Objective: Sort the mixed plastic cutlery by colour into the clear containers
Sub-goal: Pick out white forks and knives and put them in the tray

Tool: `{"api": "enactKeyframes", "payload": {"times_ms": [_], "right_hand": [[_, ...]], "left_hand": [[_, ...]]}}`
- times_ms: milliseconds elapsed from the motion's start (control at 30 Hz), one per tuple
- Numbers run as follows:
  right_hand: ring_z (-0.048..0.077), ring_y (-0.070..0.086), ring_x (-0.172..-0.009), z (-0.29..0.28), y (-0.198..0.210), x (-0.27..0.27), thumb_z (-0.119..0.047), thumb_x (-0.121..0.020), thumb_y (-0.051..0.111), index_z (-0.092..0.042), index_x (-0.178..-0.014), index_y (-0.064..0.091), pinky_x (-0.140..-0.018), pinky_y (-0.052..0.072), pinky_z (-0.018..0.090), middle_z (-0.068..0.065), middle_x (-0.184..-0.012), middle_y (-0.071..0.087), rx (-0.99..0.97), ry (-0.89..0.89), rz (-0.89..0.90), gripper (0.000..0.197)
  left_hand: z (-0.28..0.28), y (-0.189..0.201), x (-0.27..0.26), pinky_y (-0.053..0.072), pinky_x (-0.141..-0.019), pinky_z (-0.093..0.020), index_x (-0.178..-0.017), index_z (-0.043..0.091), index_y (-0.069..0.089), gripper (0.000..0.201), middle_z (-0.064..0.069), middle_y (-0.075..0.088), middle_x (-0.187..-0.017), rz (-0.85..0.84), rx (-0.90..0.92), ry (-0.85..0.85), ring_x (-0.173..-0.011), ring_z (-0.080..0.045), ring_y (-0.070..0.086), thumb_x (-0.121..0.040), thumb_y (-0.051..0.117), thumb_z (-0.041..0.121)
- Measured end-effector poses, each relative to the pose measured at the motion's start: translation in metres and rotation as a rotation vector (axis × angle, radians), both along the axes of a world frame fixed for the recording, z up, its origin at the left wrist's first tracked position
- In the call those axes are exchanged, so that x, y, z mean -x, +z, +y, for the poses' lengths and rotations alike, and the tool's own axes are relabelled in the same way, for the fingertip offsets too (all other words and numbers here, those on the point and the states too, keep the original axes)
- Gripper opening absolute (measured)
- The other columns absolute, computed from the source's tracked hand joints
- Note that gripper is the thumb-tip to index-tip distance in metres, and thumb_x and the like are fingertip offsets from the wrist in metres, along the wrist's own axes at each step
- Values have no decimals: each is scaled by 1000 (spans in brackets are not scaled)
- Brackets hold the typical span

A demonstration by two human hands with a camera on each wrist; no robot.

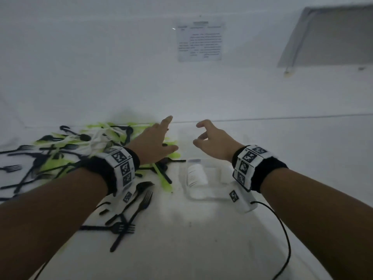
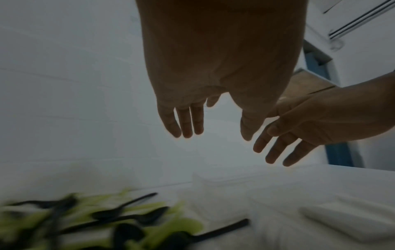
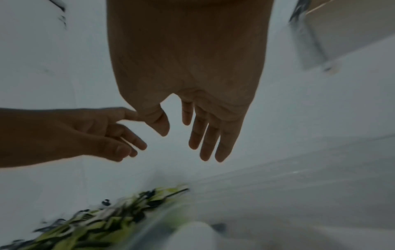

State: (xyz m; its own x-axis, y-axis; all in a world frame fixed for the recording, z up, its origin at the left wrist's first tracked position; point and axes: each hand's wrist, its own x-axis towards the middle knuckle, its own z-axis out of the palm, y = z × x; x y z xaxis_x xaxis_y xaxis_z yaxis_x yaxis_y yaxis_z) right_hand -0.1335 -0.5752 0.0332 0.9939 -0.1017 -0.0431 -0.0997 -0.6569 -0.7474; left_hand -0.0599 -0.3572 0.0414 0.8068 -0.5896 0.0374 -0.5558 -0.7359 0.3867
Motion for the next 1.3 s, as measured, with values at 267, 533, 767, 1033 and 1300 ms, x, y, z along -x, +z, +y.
{"api": "enactKeyframes", "payload": {"times_ms": [267,533,767,1033,1300], "right_hand": [[26,62,-113,138,-7,-74,-65,-91,59,-28,-148,36,-98,54,45,8,-133,57,70,230,159,72],[23,57,-109,242,-25,-127,-52,-98,54,-24,-146,45,-85,43,32,6,-132,58,262,263,205,56],[27,55,-124,271,-48,-176,-51,-101,52,-18,-137,53,-86,39,30,7,-140,56,343,138,188,49],[26,61,-107,270,-71,-225,-38,-101,54,-21,-135,52,-87,50,35,7,-124,63,408,123,93,39],[40,47,-128,276,-87,-269,-31,-100,51,-36,-151,39,-103,46,47,18,-141,47,556,255,110,52]], "left_hand": [[148,9,-32,50,-85,-36,-139,20,50,67,-3,62,-128,150,-285,194,-102,-19,60,-95,47,70],[264,-17,-85,43,-85,-31,-136,19,53,54,-4,61,-129,178,-325,210,-102,-19,53,-98,55,57],[295,-38,-141,47,-94,-34,-138,22,54,52,-2,62,-130,176,-283,184,-115,-22,58,-98,57,55],[279,-70,-194,51,-93,-42,-129,24,55,31,-6,65,-125,85,-296,157,-108,-26,60,-101,51,35],[271,-85,-215,51,-96,-46,-142,30,51,44,-7,52,-134,-41,-490,115,-121,-29,54,-100,52,15]]}}
